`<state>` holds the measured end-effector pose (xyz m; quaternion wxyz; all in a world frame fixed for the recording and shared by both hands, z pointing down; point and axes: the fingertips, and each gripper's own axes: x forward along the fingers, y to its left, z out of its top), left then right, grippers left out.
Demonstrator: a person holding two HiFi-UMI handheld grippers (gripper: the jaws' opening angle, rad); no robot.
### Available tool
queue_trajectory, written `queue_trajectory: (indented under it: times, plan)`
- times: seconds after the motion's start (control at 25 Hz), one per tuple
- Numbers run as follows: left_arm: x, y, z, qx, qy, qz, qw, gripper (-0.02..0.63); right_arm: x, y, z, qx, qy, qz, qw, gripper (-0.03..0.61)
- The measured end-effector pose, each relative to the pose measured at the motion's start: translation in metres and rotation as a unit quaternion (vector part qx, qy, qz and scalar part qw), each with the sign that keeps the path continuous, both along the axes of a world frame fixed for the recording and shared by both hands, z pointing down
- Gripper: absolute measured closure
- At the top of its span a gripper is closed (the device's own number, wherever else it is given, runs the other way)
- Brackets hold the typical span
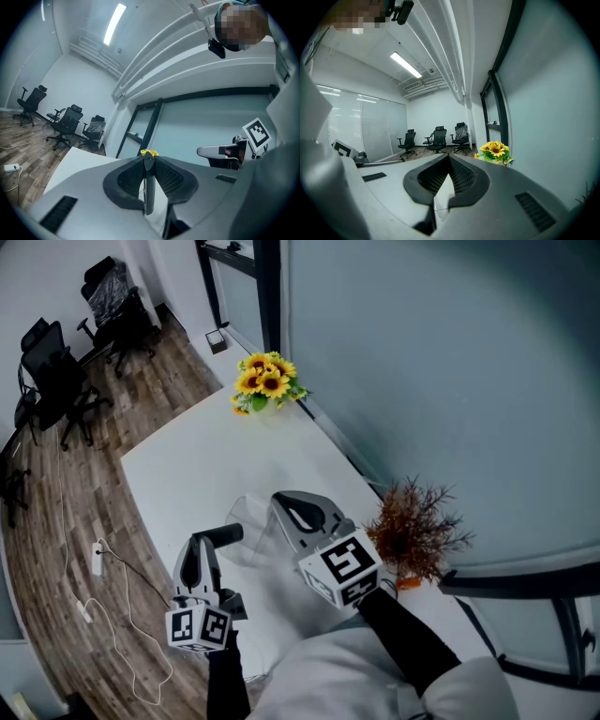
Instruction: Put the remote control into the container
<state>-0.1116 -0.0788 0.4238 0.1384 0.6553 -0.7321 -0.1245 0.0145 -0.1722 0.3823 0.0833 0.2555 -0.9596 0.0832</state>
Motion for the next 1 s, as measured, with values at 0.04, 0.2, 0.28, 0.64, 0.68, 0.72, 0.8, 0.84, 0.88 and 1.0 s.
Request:
queue_trajectory:
  times: [0.04, 0.2, 0.28, 0.64, 0.68, 0.72, 0.8, 0.84, 0.88, 1.0]
  plan:
    - [0.0, -0.001, 0.001, -0.002, 0.0, 0.001, 1.0, 0.541, 0.0, 0.0, 0.001, 0.002, 0.001, 0.0, 1.0, 0.574]
    - [0.002, -0.003, 0.006, -0.007, -0.001, 0.005, 1.0, 0.541, 0.0, 0.001, 0.002, -0.002, 0.002, 0.0, 1.0, 0.574]
    - [0.001, -0.003, 0.008, -0.01, -0.002, 0.005, 0.9999, 0.541, 0.0, 0.001, 0.001, -0.006, 0.003, -0.001, 1.0, 0.574]
    - [0.001, -0.005, 0.02, -0.022, -0.002, 0.006, 0.9997, 0.541, 0.002, 0.0, 0.004, -0.002, 0.003, 0.003, 1.0, 0.574]
    - [0.002, -0.006, 0.02, -0.023, -0.004, 0.007, 0.9997, 0.541, 0.002, 0.0, 0.004, -0.003, 0.003, 0.003, 1.0, 0.574]
    - [0.002, -0.007, 0.021, -0.025, -0.006, 0.009, 0.9996, 0.541, 0.002, 0.0, 0.003, -0.004, 0.003, 0.003, 1.0, 0.574]
    - [0.003, -0.008, 0.022, -0.026, -0.01, 0.011, 0.9995, 0.541, 0.002, 0.0, 0.003, -0.006, 0.004, 0.004, 1.0, 0.574]
    - [0.004, -0.009, 0.022, -0.027, -0.01, 0.013, 0.9995, 0.541, 0.002, 0.0, 0.002, -0.005, 0.004, 0.004, 1.0, 0.574]
    - [0.004, -0.009, 0.023, -0.028, -0.01, 0.013, 0.9995, 0.541, 0.002, 0.0, 0.002, -0.005, 0.004, 0.004, 1.0, 0.574]
    - [0.005, -0.01, 0.024, -0.032, -0.009, 0.015, 0.9993, 0.541, 0.002, 0.001, 0.002, -0.006, 0.004, 0.004, 1.0, 0.574]
